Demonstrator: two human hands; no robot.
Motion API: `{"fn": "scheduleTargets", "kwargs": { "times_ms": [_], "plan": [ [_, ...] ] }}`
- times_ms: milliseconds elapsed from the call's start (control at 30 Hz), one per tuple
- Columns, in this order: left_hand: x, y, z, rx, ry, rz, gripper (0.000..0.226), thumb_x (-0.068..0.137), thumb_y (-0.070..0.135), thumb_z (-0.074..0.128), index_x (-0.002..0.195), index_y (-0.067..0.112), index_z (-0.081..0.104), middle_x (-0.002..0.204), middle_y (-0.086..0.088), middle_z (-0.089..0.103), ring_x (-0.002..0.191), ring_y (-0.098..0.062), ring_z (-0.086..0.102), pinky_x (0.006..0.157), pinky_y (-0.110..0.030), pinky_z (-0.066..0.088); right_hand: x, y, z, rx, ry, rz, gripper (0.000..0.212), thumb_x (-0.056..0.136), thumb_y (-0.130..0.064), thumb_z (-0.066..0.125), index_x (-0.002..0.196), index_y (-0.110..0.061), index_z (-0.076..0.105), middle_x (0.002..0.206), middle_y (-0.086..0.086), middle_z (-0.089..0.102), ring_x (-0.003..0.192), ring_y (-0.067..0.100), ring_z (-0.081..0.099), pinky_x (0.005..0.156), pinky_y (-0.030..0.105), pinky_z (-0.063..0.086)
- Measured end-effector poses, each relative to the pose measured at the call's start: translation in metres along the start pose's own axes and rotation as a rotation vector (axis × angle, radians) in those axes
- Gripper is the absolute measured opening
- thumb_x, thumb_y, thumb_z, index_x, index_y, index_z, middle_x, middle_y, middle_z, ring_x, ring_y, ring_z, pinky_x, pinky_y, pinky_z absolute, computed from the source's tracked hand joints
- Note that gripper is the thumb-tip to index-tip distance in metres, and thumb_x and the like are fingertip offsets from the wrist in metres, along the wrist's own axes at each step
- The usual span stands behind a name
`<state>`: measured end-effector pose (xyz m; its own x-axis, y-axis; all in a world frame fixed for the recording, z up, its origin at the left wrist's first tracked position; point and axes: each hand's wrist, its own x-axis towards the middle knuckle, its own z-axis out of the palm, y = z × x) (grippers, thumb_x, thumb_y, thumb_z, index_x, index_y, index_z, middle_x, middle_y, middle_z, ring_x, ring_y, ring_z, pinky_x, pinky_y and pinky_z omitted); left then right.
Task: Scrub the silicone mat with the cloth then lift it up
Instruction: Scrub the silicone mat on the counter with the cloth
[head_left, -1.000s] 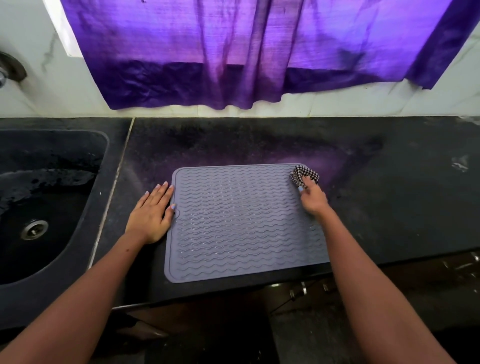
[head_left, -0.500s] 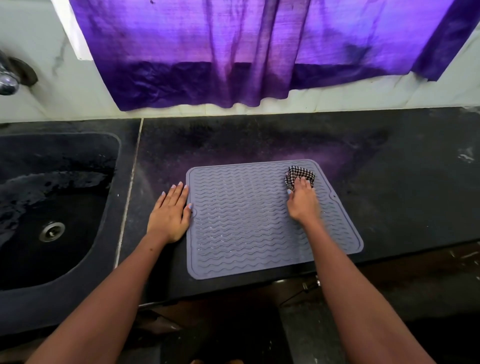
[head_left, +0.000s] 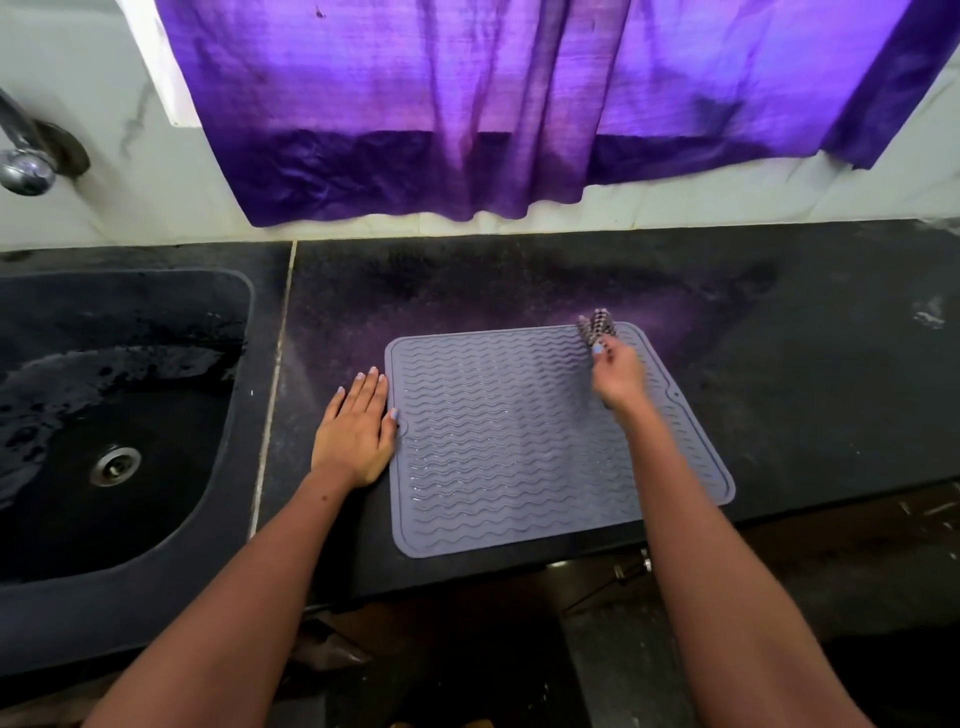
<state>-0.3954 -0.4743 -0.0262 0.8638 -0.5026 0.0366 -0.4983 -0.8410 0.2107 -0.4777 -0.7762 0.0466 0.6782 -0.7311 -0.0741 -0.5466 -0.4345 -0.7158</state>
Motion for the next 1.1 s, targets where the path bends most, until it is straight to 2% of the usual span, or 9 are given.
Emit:
{"fn": "scheduleTargets", "kwargs": {
  "times_ms": [100,167,267,433,567,667,833,967,1100],
  "plan": [
    [0.0,0.0,-0.001,-0.01,-0.003,-0.004,0.088,0.076,0.053,-0.012,0.15,0.011,0.012,0.159,-0.001,0.007,0.147,-0.012,0.003,0.118,-0.031,-0.002,-0.036,-0.003,0.034,-0.202,-0.026,-0.152,0.041,0.094,-0.005,0.039,0.134,-0.009,0.045,0.127,0.02,0.056,0.117,0.034,0.053,0.094,0.035,0.042],
    [0.0,0.0,0.0,-0.01,-0.005,0.0,0.087,0.077,0.053,-0.012,0.15,0.011,0.012,0.159,-0.002,0.007,0.147,-0.013,0.002,0.118,-0.031,-0.002,-0.052,0.006,0.056,-0.414,-0.061,-0.272,0.052,0.091,-0.001,0.039,0.142,-0.006,0.031,0.148,0.017,0.034,0.137,0.028,0.033,0.114,0.035,0.025],
    [0.0,0.0,0.002,0.006,-0.002,0.004,0.087,0.077,0.052,-0.012,0.15,0.01,0.01,0.159,-0.003,0.006,0.147,-0.014,0.001,0.119,-0.032,-0.003,-0.054,0.016,0.07,-0.598,-0.057,-0.348,0.064,0.09,0.001,0.038,0.148,-0.006,0.012,0.157,0.01,0.008,0.146,0.02,0.006,0.12,0.032,0.002],
    [0.0,0.001,0.002,0.027,-0.036,-0.003,0.077,0.086,0.049,-0.008,0.15,0.011,0.006,0.159,-0.003,0.001,0.147,-0.014,-0.002,0.119,-0.034,-0.004,-0.049,0.01,0.059,-0.567,-0.136,-0.359,0.06,0.09,-0.003,0.042,0.146,-0.005,0.02,0.156,0.011,0.015,0.145,0.021,0.013,0.12,0.032,0.009],
    [-0.002,0.004,-0.004,0.011,-0.149,-0.031,0.058,0.101,0.037,0.013,0.15,0.01,-0.001,0.159,-0.004,-0.008,0.146,-0.016,-0.009,0.119,-0.036,-0.008,-0.032,-0.006,0.043,-0.155,-0.199,-0.107,0.038,0.095,-0.011,0.04,0.133,-0.01,0.048,0.136,0.018,0.05,0.125,0.033,0.047,0.101,0.033,0.037],
    [-0.008,0.005,-0.006,0.018,-0.187,-0.024,0.059,0.101,0.039,0.014,0.15,0.01,-0.003,0.159,-0.005,-0.01,0.146,-0.017,-0.01,0.118,-0.037,-0.008,-0.033,-0.024,0.038,0.138,-0.085,0.082,0.037,0.097,-0.015,0.04,0.132,-0.012,0.05,0.13,0.015,0.056,0.12,0.031,0.051,0.097,0.031,0.039],
    [-0.014,0.005,-0.005,0.015,-0.144,-0.016,0.059,0.102,0.04,0.014,0.15,0.01,0.0,0.159,-0.006,-0.007,0.147,-0.017,-0.008,0.119,-0.038,-0.007,-0.074,-0.034,0.064,-0.144,-0.048,-0.14,0.045,0.093,-0.004,0.042,0.137,-0.012,0.041,0.134,0.014,0.051,0.121,0.03,0.049,0.102,0.036,0.038],
    [-0.017,0.004,-0.002,0.012,-0.098,-0.019,0.073,0.089,0.048,-0.003,0.15,0.01,0.003,0.159,-0.005,-0.004,0.147,-0.017,-0.006,0.119,-0.037,-0.007,-0.086,-0.015,0.091,-0.455,-0.096,-0.369,0.058,0.094,-0.007,0.044,0.147,-0.009,0.021,0.156,0.008,0.017,0.144,0.02,0.016,0.119,0.033,0.009],
    [-0.019,0.005,0.001,0.02,-0.046,-0.016,0.089,0.074,0.05,-0.018,0.15,0.011,0.006,0.159,-0.005,0.0,0.147,-0.017,-0.003,0.118,-0.035,-0.006,-0.084,-0.009,0.089,-0.544,-0.138,-0.417,0.058,0.096,-0.017,0.039,0.148,-0.008,0.015,0.157,0.008,0.012,0.146,0.018,0.008,0.118,0.03,0.002]
  ]
}}
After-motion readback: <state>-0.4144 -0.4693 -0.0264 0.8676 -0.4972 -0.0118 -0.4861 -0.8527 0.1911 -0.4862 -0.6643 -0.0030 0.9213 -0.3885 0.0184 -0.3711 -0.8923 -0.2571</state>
